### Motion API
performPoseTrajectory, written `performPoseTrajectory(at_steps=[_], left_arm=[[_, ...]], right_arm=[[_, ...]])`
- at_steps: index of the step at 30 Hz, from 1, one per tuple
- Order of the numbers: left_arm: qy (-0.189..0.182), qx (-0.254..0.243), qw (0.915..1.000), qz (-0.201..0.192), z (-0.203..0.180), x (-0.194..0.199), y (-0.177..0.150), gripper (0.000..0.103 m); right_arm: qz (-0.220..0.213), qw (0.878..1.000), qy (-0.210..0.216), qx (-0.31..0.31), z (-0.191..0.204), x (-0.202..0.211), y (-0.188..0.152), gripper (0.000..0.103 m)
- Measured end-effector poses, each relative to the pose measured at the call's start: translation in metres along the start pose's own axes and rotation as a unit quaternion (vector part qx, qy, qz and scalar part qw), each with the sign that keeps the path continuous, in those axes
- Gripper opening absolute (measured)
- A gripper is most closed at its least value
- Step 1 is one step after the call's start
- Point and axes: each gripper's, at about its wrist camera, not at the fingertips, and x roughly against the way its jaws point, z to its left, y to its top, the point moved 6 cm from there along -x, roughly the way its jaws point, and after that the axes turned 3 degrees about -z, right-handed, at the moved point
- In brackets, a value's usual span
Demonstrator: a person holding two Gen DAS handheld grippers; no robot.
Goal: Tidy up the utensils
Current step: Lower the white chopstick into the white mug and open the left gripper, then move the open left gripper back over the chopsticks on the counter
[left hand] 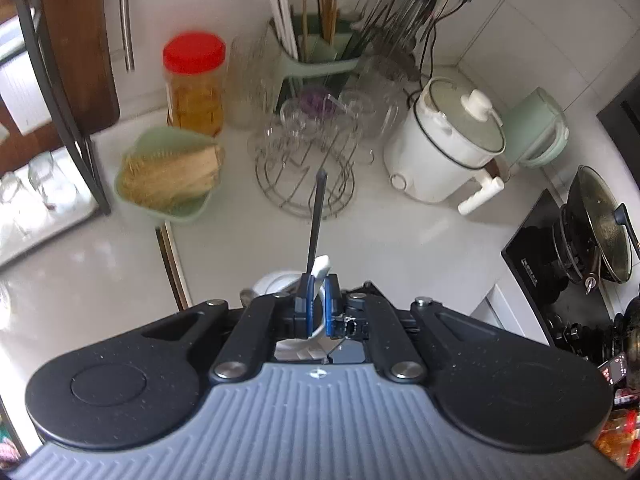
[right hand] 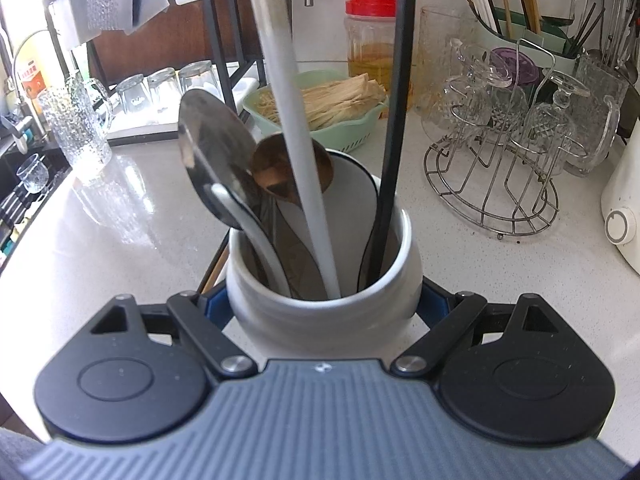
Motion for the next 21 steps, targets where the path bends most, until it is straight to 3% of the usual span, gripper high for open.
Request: performPoseTrajectory(at_steps=[7,14,18,21], left_arm=[[0.001,0.005,0.9998,0.017,0.001,-0.012,-0.005,0.006],[0.006,0.002,0.9999,-0.009,-0.003,-0.001,-0.006,0.007],[0.014,0.003,0.9993,-0.033,0.0,0.011,-0.003,0.033],[0.027,-0.006,0.9977,-0.062,0.004,0.022,-0.002,0.033]], right_arm=[[0.001,1.0,0.0,0.0,0.0,0.0,-0.001,0.091],[-0.001,1.0,-0.002,-0.005,0.0,0.0,-0.001,0.091],[-0.002,1.0,-0.004,-0.007,0.0,0.001,-0.002,0.091],[-0.004,1.0,-0.004,-0.008,0.0,0.001,-0.002,0.091]])
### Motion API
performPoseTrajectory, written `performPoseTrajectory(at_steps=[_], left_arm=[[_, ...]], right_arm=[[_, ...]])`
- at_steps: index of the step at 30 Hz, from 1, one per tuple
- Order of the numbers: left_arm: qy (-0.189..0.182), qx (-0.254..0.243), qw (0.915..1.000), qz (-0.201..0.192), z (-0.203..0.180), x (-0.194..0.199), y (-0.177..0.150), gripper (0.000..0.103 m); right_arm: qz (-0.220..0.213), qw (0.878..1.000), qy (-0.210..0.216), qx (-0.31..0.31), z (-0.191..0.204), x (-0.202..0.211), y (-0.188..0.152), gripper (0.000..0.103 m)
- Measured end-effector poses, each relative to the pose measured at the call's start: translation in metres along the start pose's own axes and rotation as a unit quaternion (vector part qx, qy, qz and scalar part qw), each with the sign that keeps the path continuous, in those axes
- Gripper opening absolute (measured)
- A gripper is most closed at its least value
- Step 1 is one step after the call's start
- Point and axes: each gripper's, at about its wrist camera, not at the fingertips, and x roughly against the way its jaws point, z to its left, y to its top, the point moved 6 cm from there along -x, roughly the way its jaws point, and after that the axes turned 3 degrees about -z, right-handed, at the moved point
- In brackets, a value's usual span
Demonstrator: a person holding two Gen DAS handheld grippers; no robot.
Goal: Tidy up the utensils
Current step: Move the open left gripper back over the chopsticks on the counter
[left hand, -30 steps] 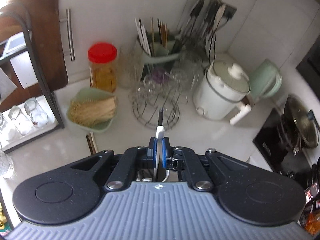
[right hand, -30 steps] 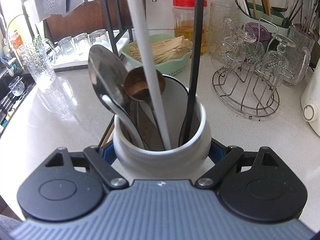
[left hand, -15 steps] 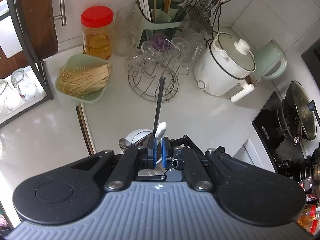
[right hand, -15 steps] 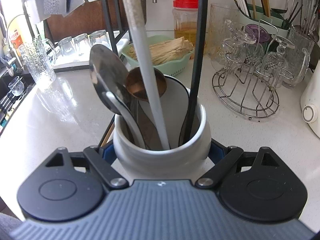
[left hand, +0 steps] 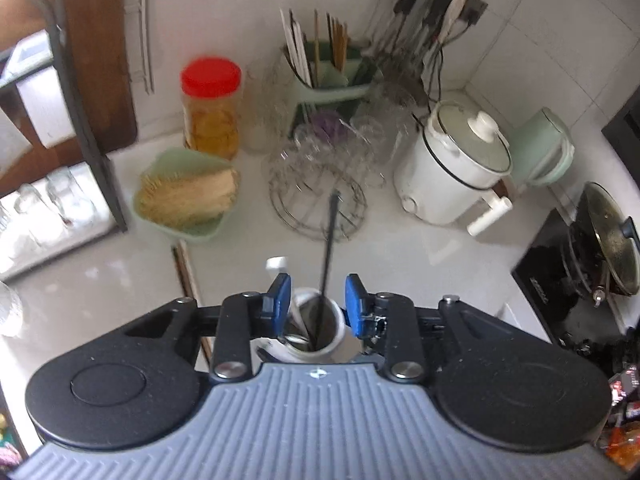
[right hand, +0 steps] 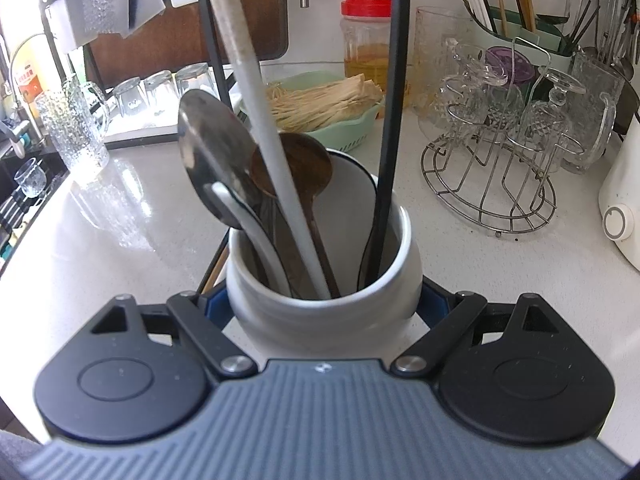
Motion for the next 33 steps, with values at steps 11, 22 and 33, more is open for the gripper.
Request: performPoseTrajectory(at_steps=[11,22,33], left_arm=[[0.03,0.047,0.9949,-0.084,0.044,0.028,-0.001,0.033],[0.068,0.113,0.989,-0.068,0.115,-0.014,-0.036,0.033],[0.092,0.127,0.9875,-0.017,0.17,-0.097,-0.06,0.033]], right_arm=[[0.001,1.0,-0.001,0.003,0.001,0.0,0.001,0.092],[-0.001,1.0,-0.006,-0.008,0.0,0.0,0.0,0.091],[0.027,0.999,-0.02,-0.02,-0.001,-0.002,0.005,0.091]])
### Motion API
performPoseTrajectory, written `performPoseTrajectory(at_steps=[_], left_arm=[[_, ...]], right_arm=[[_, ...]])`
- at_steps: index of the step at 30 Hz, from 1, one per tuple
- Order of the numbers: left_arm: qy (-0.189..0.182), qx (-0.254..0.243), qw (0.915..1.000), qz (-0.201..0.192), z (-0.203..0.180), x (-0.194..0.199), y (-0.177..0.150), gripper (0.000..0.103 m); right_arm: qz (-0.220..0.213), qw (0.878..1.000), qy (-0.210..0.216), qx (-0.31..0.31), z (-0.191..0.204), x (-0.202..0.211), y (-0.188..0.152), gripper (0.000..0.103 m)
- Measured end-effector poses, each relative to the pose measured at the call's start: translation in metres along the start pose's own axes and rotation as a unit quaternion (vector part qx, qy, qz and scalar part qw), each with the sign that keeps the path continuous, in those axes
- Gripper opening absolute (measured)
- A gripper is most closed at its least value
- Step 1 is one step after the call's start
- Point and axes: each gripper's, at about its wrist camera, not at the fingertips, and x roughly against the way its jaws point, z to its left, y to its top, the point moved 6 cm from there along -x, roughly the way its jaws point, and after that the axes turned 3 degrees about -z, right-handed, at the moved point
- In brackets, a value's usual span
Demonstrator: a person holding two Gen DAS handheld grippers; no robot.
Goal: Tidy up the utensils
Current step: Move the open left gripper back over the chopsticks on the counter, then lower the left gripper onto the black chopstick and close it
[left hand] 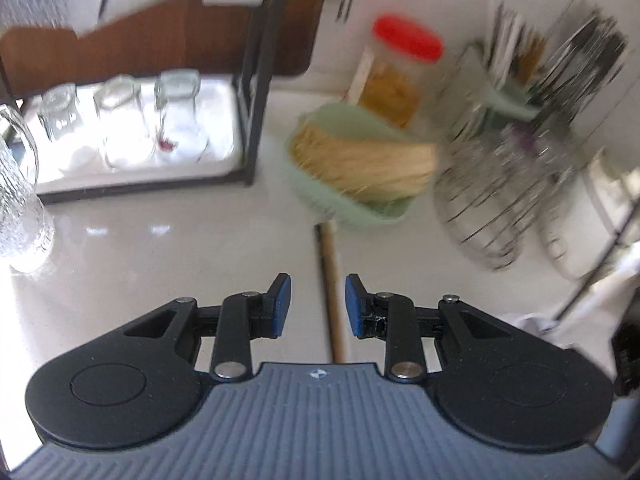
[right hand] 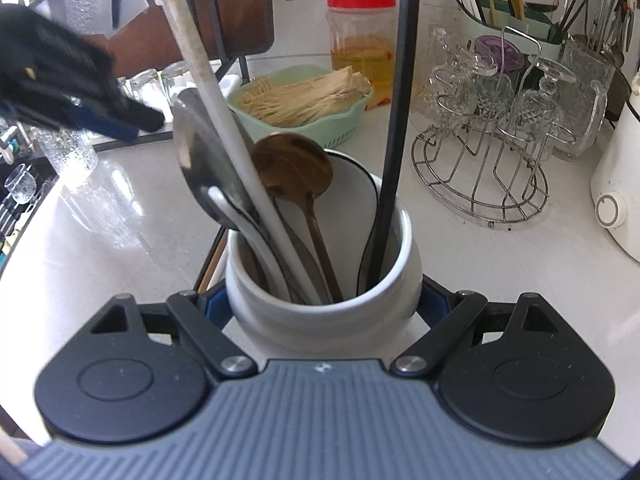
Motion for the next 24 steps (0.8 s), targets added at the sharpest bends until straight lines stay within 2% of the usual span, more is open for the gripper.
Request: performPoseTrajectory(at_steps=[12,18,24], left_arm=[[-0.007,-0.006,0.9985,0.054,0.004,-0.075,-0.005,0.032],[0.005,-0.056,0.9965,0.062,-0.004,-0.098,-0.005,0.031],[0.003,-0.079,0.995,0.061,-0.011,-0.103,-0.007,0.031]], right_arm=[[0.014,1.0,-0.008,-0.006,0.0,-0.001,0.001,0.091],[0.012,1.0,-0.009,-0.007,0.0,-0.002,0.001,0.092],[0.008,1.0,-0.017,-0.014,0.001,-0.002,0.0,0.091]])
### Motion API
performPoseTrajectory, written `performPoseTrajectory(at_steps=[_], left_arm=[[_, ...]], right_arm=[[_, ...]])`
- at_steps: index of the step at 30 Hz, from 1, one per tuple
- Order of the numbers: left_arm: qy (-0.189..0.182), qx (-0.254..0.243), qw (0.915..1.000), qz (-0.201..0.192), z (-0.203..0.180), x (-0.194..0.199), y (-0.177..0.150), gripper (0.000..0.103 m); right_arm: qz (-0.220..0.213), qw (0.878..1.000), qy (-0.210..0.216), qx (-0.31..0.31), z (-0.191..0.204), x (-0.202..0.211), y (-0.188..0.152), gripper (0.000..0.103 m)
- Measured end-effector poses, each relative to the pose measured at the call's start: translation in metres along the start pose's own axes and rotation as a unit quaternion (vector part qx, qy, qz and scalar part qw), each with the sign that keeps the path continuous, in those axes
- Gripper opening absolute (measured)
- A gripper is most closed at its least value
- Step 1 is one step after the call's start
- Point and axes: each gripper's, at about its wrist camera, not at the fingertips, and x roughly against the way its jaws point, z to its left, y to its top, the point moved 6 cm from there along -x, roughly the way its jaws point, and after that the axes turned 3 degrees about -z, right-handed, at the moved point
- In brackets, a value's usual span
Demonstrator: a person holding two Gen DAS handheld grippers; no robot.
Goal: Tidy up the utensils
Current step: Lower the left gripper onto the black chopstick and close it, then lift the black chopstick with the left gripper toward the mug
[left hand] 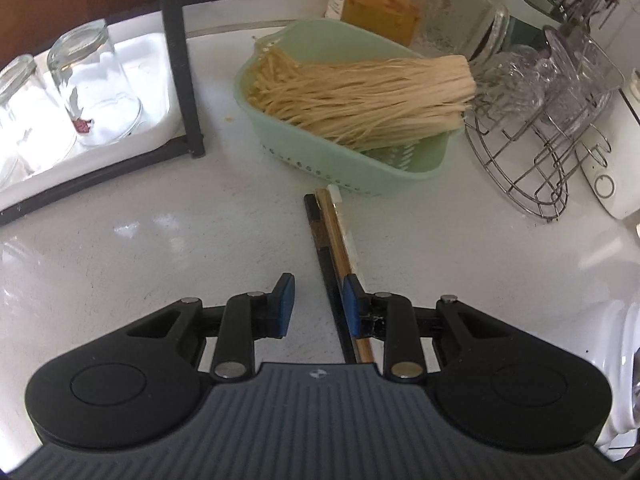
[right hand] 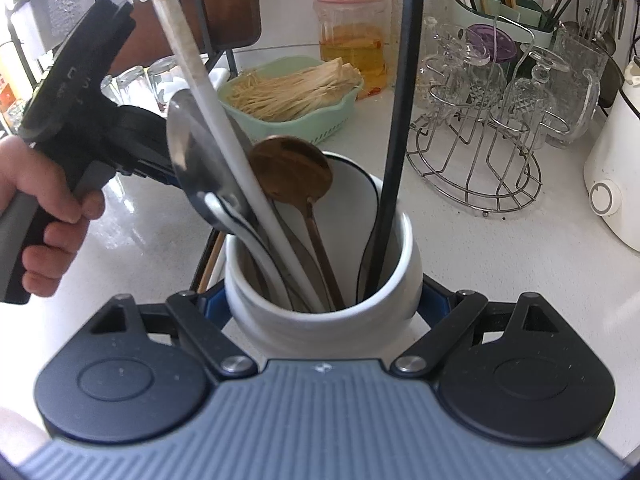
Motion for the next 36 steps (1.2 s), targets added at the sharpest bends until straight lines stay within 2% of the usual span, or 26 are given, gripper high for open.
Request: performPoseTrajectory(at_steps=[2,4,10,21,26,31,36], left_arm=[[0.014,-0.005,0.9999,0.002,0.001,-0.001,0.0,0.027],[0.026,-0.009,0.9996,0.009,0.002,-0.002,0.0,0.013],[0.037,-0.02,0.999,0.015,0.005,0.001,-0.002,0.006],[0.021,-0.005,0.9993,0.032,0.002,0.025,-0.033,0.006],[0.018,-0.019,0.9984,0.05,-0.001,0.029,-0.051,0.006],[0.014,-0.013,0.9985,0.051,0.0,0.031,-0.053,0.007],[0.012,-0.007,0.9989,0.045,0.002,0.026,-0.042,0.009]], right_arm=[[-0.001,1.0,-0.005,0.0,0.001,-0.001,0.0,0.091],[0.0,1.0,-0.009,0.001,0.002,-0.002,-0.001,0.091],[0.002,1.0,-0.016,-0.008,0.003,-0.004,-0.002,0.091],[0.003,1.0,-0.019,-0.008,0.003,-0.004,-0.002,0.092],[0.004,1.0,-0.02,-0.005,0.003,-0.004,-0.001,0.092],[0.002,1.0,-0.023,-0.004,0.004,-0.004,-0.001,0.092],[0.0,1.0,-0.025,-0.008,0.004,-0.004,-0.002,0.092]])
